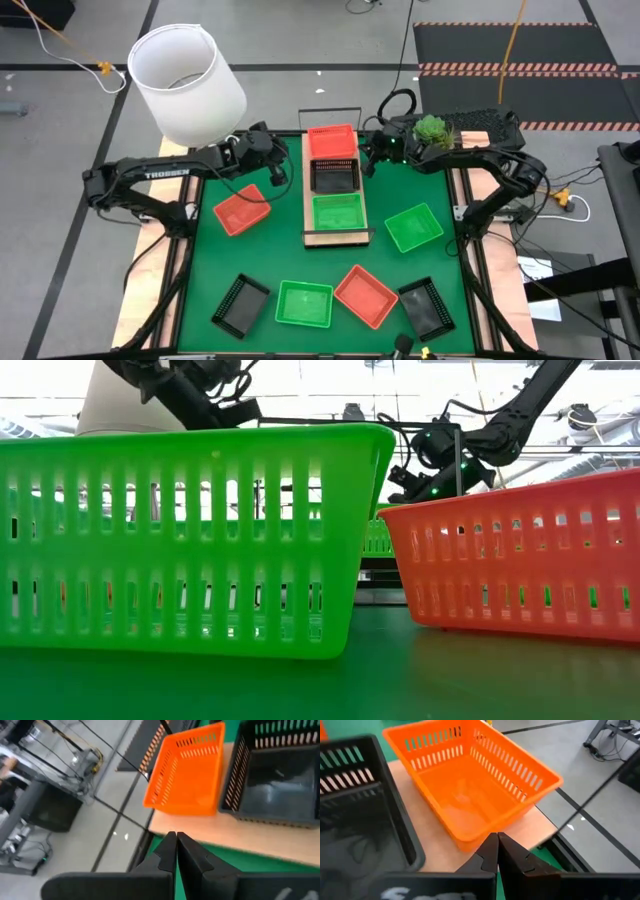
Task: Stack baskets on shelf by color
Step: Adjust the bins on the shelf
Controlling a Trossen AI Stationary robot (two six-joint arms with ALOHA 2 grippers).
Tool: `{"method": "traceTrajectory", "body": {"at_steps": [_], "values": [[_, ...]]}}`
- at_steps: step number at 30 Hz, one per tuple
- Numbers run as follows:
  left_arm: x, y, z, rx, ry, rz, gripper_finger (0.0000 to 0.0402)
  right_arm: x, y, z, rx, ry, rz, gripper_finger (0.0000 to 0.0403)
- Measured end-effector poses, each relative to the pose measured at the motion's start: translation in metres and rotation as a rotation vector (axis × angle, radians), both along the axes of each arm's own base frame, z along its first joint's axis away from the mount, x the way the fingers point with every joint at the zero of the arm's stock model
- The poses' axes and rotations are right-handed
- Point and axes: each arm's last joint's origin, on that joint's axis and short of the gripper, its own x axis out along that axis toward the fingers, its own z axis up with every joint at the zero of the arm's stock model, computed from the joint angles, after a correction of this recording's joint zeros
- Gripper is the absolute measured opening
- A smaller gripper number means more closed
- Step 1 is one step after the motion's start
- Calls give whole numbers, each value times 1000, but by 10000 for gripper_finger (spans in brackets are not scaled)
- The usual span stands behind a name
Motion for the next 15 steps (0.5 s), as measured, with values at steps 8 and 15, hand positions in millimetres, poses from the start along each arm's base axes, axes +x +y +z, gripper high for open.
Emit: {"method": "traceTrajectory", "body": {"at_steps": [8, 15], "values": [[-3, -1, -4, -24, 40, 5, 4, 2, 2, 1, 69, -53, 29, 0], [-2, -1, -4, -28, 35, 8, 19, 2, 4, 2, 68, -50, 35, 0]]}}
